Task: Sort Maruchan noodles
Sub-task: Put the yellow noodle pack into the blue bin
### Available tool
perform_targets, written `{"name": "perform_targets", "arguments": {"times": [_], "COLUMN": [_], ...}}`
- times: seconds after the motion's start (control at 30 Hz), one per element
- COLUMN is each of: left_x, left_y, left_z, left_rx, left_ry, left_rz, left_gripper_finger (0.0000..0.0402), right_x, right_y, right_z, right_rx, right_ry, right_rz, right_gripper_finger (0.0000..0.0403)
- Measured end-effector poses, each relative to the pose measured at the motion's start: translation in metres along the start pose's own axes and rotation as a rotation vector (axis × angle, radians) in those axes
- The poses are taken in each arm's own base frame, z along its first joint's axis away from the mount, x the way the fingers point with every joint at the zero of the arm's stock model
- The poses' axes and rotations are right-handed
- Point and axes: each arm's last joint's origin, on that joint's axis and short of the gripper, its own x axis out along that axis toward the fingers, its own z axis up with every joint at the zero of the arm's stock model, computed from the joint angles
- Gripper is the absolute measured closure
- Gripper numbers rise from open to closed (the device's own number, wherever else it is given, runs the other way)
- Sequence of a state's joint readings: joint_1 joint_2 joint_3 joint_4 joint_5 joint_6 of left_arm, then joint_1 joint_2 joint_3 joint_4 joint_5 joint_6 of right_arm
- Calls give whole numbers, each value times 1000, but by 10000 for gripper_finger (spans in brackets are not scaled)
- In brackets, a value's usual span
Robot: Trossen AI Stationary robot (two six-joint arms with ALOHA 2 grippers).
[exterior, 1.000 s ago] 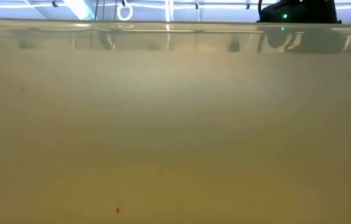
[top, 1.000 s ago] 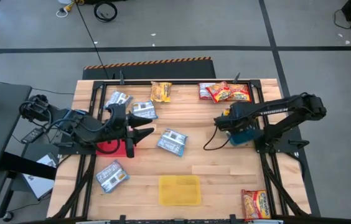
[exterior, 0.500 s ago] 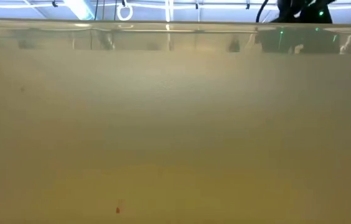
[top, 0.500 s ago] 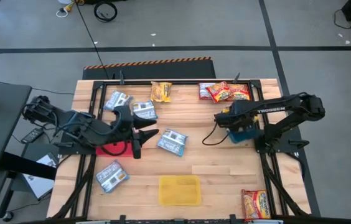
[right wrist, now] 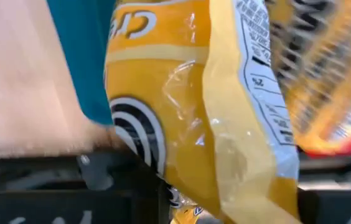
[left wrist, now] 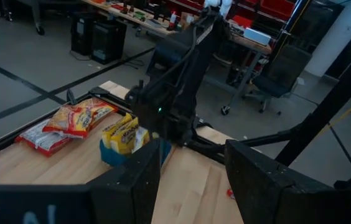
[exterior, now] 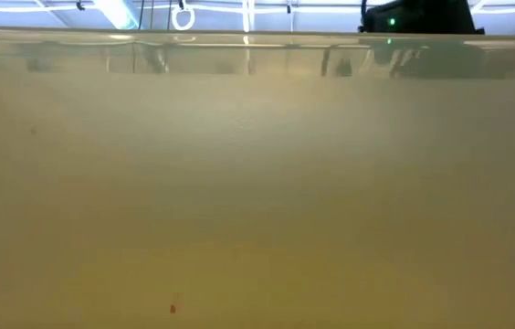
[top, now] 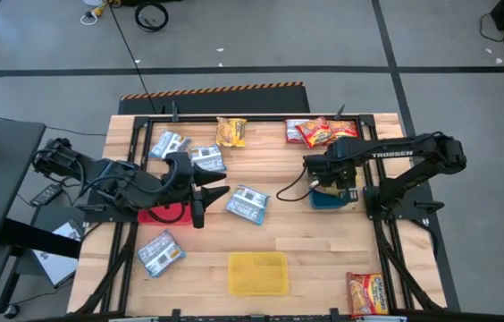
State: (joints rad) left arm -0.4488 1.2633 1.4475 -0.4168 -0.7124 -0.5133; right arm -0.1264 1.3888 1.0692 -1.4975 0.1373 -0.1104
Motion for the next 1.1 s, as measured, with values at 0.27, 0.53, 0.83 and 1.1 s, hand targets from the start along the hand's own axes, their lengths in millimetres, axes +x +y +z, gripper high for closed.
{"name": "perform_targets", "arguments": {"times": [0.27,0.53,0.83,1.1], "left_x": [3,6,5,5], "left_y": [4,2,3,3], "left_z": [2,0,0,0], "left_rx": [-10,-18,-15,8], "left_ry": [-10,-6,-6,-5], "left_rz": [22,26,28,29], "left_gripper_finger": [221,221,221,221], "right_x": [-3,47,38,6], "right_y": [-3,2,15,29], "right_z": [-5,12,36,43], "right_rx": [-27,-110,-155,-229], "right_ry": [69,302,106,-279], "right_rz": [-64,-55,-16,-38], "right_gripper_finger": [297,297,277,232]}}
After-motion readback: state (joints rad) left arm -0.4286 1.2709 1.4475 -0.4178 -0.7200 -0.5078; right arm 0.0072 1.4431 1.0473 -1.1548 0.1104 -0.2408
